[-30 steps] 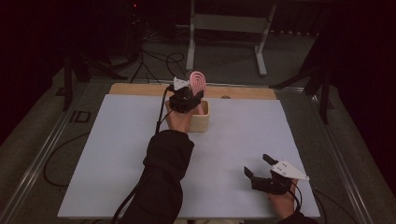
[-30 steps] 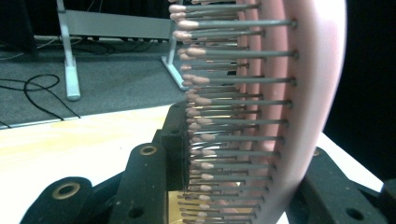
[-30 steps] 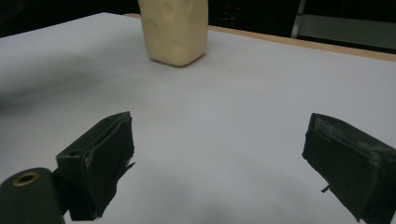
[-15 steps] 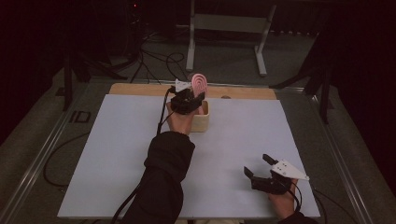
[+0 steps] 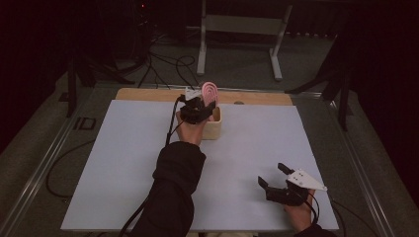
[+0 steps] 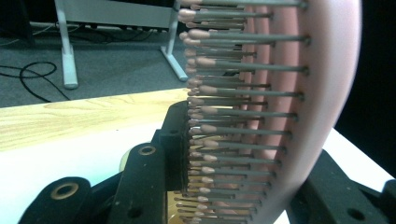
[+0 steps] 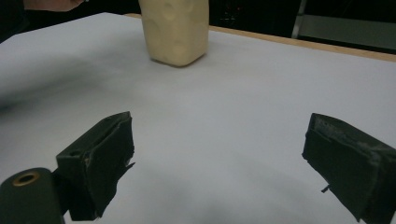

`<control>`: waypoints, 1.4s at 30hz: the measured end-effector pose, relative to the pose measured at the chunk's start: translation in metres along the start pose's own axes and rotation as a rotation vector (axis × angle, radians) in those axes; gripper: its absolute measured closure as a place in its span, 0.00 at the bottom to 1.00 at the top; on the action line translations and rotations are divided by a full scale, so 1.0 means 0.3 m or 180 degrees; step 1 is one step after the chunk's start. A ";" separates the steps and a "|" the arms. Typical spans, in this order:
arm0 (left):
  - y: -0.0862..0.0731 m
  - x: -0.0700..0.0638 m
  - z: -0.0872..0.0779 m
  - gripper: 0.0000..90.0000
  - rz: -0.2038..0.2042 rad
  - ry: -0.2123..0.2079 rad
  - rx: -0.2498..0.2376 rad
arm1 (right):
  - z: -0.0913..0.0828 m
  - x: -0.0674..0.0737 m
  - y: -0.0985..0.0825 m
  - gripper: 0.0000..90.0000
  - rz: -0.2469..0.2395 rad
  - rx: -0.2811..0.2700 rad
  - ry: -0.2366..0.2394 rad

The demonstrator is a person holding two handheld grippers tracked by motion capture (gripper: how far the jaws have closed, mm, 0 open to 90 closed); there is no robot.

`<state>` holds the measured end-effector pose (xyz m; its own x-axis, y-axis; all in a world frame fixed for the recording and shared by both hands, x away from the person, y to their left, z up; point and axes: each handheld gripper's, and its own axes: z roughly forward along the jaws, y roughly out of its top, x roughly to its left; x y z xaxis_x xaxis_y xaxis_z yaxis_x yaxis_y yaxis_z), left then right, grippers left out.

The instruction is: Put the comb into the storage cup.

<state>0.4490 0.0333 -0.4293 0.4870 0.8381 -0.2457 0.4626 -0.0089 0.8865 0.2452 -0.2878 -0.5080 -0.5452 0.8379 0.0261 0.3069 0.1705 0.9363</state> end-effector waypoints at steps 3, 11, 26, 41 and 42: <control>-0.004 0.000 0.003 0.70 0.0003 -0.0001 0.0007 | 0.000 0.000 0.000 0.09 -0.0002 0.0005 -0.0003; -0.016 0.005 0.007 0.70 -0.0020 -0.0005 0.0031 | 0.002 0.001 -0.001 0.09 -0.0007 0.0015 0.0015; -0.004 0.016 0.007 0.68 0.0166 -0.0014 0.0121 | 0.005 0.001 -0.003 0.09 -0.0011 0.0045 0.0025; -0.029 0.060 -0.001 0.45 0.0104 0.0273 0.0223 | 0.007 0.004 -0.003 0.10 -0.0035 0.0066 0.0006; -0.032 0.059 -0.002 0.43 0.0091 0.0298 0.0206 | 0.007 0.003 -0.003 0.10 -0.0034 0.0062 0.0011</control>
<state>0.4527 0.0486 -0.4419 0.4310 0.8842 -0.1803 0.4979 -0.0664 0.8647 0.2461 -0.2859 -0.5096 -0.5512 0.8342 0.0175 0.3162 0.1894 0.9296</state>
